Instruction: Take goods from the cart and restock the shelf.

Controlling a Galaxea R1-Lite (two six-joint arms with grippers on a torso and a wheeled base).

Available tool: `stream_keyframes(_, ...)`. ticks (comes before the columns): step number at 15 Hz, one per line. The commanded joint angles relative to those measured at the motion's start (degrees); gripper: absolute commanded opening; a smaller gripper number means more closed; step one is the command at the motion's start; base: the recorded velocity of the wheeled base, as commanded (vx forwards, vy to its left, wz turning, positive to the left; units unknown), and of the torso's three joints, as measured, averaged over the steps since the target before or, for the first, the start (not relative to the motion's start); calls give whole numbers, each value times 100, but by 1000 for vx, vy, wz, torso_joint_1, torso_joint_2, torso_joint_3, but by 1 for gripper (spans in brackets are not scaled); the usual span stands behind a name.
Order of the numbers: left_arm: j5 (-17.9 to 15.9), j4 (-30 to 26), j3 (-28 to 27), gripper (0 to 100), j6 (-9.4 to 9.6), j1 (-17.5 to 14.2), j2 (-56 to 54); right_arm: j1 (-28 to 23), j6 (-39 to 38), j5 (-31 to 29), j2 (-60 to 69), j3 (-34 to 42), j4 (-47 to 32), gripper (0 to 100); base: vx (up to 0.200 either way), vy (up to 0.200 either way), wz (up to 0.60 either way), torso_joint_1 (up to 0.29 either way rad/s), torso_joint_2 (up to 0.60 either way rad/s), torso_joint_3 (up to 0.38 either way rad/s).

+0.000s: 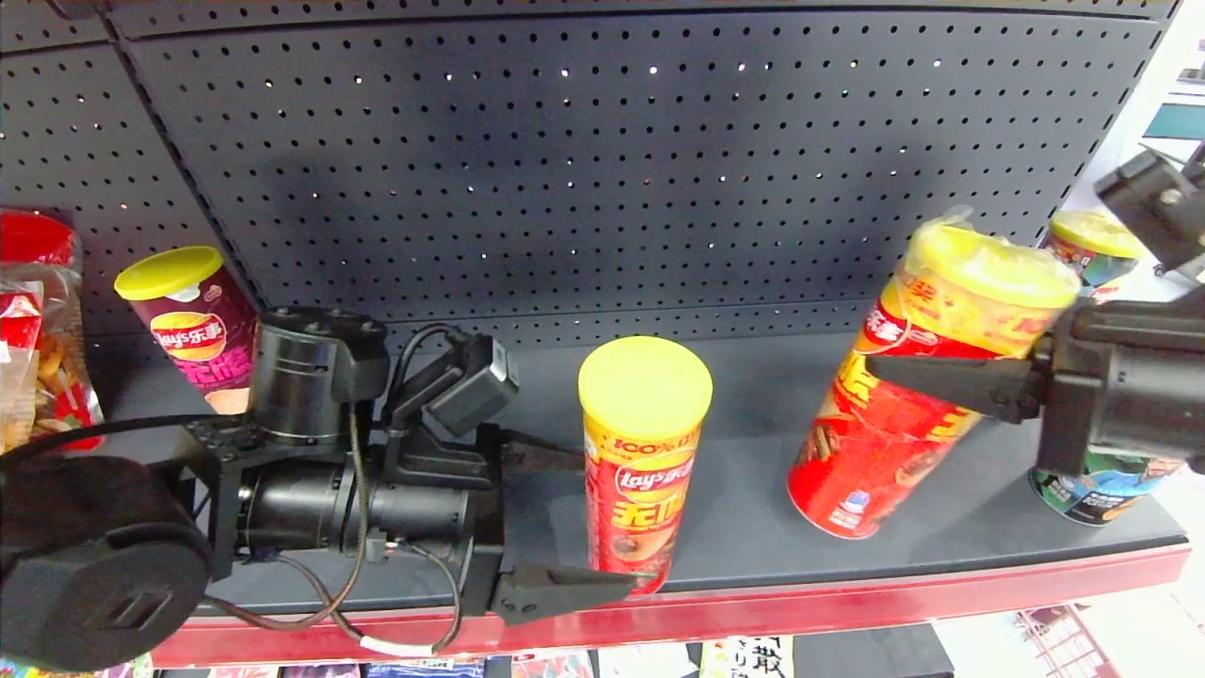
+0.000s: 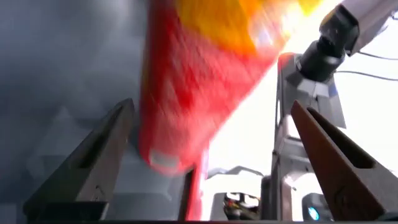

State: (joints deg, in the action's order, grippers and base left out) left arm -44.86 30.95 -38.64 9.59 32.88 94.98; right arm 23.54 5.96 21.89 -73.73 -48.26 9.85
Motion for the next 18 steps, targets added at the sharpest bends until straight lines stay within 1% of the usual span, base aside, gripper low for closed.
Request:
stream_keyframes(1,4,-1,507,100,-1,-256,-524,98,2,-19,-915,-386,289,0,0,0,0,0,0,0)
stream_keyframes(4,13,-10,1149,100,-1,-598,-1078,212,54,-62,-1645,-1080,316,0,0,0,0,0,0,0)
stream_keyframes(5,13,-10,1254,100,-1,-669,-1148,221,72,-71,-1785,-1229,316,0,0,0,0,0,0,0)
stream_keyframes(6,39,-10,1527,100,-1,-809,-1333,406,89,-106,-2111,-1616,316,0,0,0,0,0,0,0)
stream_keyframes(7,109,-10,1658,100,-10,-827,-1464,555,81,-150,-2313,-1880,316,0,0,0,0,0,0,0)
stream_keyframes(8,144,-10,1694,100,-10,-862,-1517,608,81,-150,-2418,-1994,316,0,0,0,0,0,0,0)
stream_keyframes(9,206,-10,1702,100,-19,-967,-1631,687,98,-159,-2708,-2267,316,0,0,0,0,0,0,0)
stream_keyframes(10,215,-10,1702,100,-19,-1011,-1658,696,98,-159,-2761,-2302,316,0,0,0,0,0,0,0)
stream_keyframes(11,223,-10,1773,100,-19,-1196,-1763,696,221,-203,-3025,-2486,316,0,0,0,0,0,0,0)
stream_keyframes(13,250,-10,1817,100,-1,-1328,-1851,696,309,-238,-3253,-2644,325,0,0,0,0,0,0,0)
stream_keyframes(16,531,-10,1746,100,-1,-1337,-1851,775,318,-502,-3438,-2688,325,0,0,0,0,0,0,0)
stream_keyframes(18,540,-10,1755,100,-10,-1328,-1851,775,318,-502,-3490,-2697,325,0,0,0,0,0,0,0)
